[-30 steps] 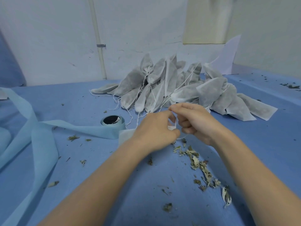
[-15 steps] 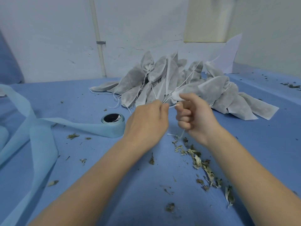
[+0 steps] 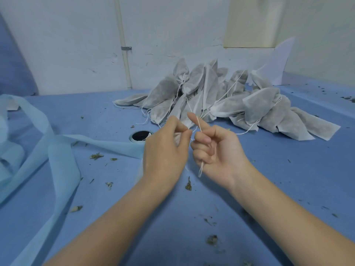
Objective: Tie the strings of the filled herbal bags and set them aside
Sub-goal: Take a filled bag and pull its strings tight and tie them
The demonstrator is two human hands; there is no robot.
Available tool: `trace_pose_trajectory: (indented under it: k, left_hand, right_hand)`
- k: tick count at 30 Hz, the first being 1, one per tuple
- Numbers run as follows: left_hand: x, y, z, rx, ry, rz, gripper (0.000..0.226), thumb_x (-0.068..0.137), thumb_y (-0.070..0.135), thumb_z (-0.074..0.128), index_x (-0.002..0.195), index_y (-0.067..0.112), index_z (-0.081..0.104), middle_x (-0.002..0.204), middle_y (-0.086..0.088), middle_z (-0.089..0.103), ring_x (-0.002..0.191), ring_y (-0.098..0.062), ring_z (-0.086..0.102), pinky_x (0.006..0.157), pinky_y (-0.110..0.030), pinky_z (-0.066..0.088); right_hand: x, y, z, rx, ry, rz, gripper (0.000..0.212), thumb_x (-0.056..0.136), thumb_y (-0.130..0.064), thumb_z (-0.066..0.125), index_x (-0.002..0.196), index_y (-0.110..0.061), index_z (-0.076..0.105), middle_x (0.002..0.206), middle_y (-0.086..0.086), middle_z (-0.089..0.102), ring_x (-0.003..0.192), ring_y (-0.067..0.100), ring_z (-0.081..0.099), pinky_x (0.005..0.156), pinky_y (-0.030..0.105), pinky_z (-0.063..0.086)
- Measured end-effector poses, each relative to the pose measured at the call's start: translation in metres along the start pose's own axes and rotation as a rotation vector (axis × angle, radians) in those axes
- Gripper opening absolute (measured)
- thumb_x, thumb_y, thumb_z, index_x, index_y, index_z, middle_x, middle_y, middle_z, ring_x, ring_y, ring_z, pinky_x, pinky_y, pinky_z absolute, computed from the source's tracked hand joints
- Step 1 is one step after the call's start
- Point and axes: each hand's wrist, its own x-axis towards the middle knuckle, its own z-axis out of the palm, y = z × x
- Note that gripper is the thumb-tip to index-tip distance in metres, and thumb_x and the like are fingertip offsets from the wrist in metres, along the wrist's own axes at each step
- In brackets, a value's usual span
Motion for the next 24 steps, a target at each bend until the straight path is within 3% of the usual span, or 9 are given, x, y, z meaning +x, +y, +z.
trace_pose_trajectory:
  k: [3, 6, 11, 16, 20, 24]
  left_hand:
    - [-0.006, -0.006, -0.003, -0.026, 0.021, -0.012, 0.011, 0.087, 0.022, 0.063, 0.080, 0.013, 0.060, 0.072, 0.015, 0.063, 0.071, -0.006, 0.052, 0.067, -0.018, 0.038]
    - [-0.009, -0.010, -0.005, -0.074, -0.003, -0.051, 0.012, 0.088, 0.028, 0.062, 0.081, 0.019, 0.063, 0.073, 0.017, 0.065, 0.073, -0.002, 0.054, 0.068, -0.012, 0.037]
    - [-0.009, -0.009, -0.004, -0.064, -0.049, -0.134, 0.015, 0.089, 0.033, 0.059, 0.088, 0.021, 0.067, 0.078, 0.014, 0.067, 0.079, 0.000, 0.055, 0.069, -0.010, 0.038]
    - [-0.006, -0.008, -0.004, -0.004, -0.030, -0.202, 0.018, 0.092, 0.027, 0.056, 0.093, 0.018, 0.070, 0.084, 0.005, 0.070, 0.082, -0.009, 0.058, 0.068, -0.015, 0.036]
    - [-0.005, -0.008, -0.002, 0.008, -0.041, -0.231, 0.021, 0.094, 0.025, 0.052, 0.097, 0.016, 0.070, 0.091, 0.003, 0.070, 0.088, -0.014, 0.059, 0.072, -0.020, 0.036]
    - [-0.003, -0.010, -0.002, -0.048, -0.044, -0.266, 0.020, 0.093, 0.022, 0.051, 0.086, 0.017, 0.068, 0.081, 0.009, 0.068, 0.082, -0.008, 0.056, 0.065, -0.014, 0.035]
  right_hand:
    - [0.003, 0.003, -0.001, -0.196, -0.007, 0.002, 0.045, 0.073, -0.002, 0.042, 0.107, -0.018, 0.066, 0.052, -0.005, 0.036, 0.042, 0.006, 0.016, 0.036, 0.017, 0.010]
    - [0.002, 0.003, -0.003, -0.536, 0.027, -0.054, 0.048, 0.084, -0.001, 0.036, 0.108, -0.028, 0.068, 0.054, -0.003, 0.038, 0.047, 0.008, 0.018, 0.037, 0.017, 0.013]
    - [-0.002, 0.001, -0.003, -1.047, 0.077, -0.205, 0.056, 0.084, -0.001, 0.040, 0.110, -0.040, 0.070, 0.053, -0.004, 0.042, 0.044, 0.006, 0.031, 0.041, 0.012, 0.029]
    - [-0.002, 0.006, -0.003, -1.298, 0.084, -0.285, 0.054, 0.088, -0.005, 0.042, 0.115, -0.045, 0.066, 0.054, -0.008, 0.047, 0.047, 0.004, 0.037, 0.047, 0.008, 0.032]
    - [-0.003, 0.010, -0.003, -1.507, 0.073, -0.418, 0.035, 0.090, -0.008, 0.048, 0.106, -0.037, 0.057, 0.057, -0.011, 0.054, 0.056, -0.002, 0.050, 0.059, 0.007, 0.038]
    - [-0.002, 0.011, -0.005, -1.455, 0.142, -0.476, 0.024, 0.087, -0.010, 0.055, 0.092, -0.029, 0.040, 0.054, -0.012, 0.053, 0.053, 0.002, 0.047, 0.056, 0.016, 0.036]
